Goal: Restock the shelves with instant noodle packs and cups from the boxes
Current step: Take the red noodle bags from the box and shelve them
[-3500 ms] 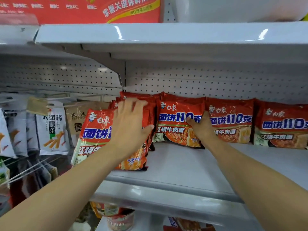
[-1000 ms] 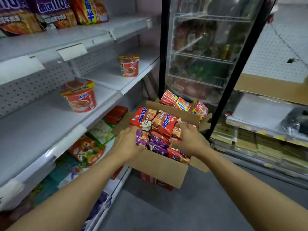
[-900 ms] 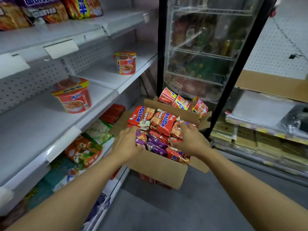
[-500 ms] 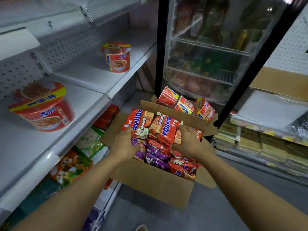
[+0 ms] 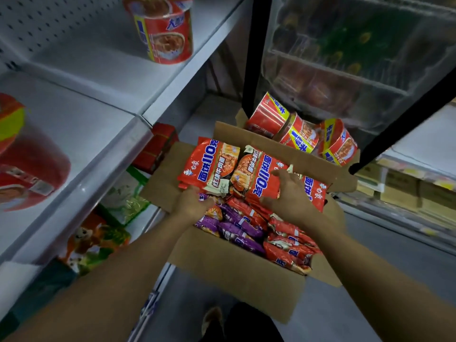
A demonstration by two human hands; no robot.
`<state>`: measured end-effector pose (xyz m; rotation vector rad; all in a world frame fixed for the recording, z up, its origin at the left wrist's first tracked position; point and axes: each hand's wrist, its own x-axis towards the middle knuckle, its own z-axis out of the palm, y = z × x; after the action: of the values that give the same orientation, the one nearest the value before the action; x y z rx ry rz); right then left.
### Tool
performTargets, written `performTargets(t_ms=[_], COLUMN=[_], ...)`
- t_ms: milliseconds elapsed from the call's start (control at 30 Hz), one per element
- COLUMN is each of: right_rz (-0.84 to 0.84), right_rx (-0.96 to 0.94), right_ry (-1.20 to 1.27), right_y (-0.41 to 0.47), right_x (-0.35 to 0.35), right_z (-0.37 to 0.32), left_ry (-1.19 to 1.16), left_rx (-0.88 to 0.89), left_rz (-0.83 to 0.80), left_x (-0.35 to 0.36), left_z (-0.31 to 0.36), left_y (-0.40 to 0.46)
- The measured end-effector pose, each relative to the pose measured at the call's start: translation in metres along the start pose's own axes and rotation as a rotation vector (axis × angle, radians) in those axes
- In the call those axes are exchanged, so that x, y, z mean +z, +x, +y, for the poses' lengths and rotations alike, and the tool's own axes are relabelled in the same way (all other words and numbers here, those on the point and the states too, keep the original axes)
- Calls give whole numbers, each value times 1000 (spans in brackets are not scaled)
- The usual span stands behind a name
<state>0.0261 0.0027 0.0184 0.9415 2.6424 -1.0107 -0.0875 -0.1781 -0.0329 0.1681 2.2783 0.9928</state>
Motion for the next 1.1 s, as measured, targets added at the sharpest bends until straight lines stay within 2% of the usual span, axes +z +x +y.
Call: performTargets(t_ms=[133,267,433,600,767,900,1000,1100], right_rz=[-4,-14,-14,-6,-10,-25,-61,-43], right_rx=[-8,-5,-4,-1,-16,-57,-68,-71], right_ry=[-9,-10,-12,35,49,51,28,-6], right_y=[34,65,95,119,136,152,166,175], right_x=[10,13,11,13,17,19,25,35], right_z=[18,39,70,92,106,107,106,105], left_ry=[-150,-400,-541,-785,-809,-870,-805,-834], left_rx=[-109,-250,-395,-542,-589,-594,-576,-547], left_rz=[55,235,467,498,613,548,500,587], left_x=[21,45,64,79,84,84,83,84], left_z=[-3,-6,-1,-13,-7,-4,-3,0], left_y=[36,70,100,135,142,146,152,149])
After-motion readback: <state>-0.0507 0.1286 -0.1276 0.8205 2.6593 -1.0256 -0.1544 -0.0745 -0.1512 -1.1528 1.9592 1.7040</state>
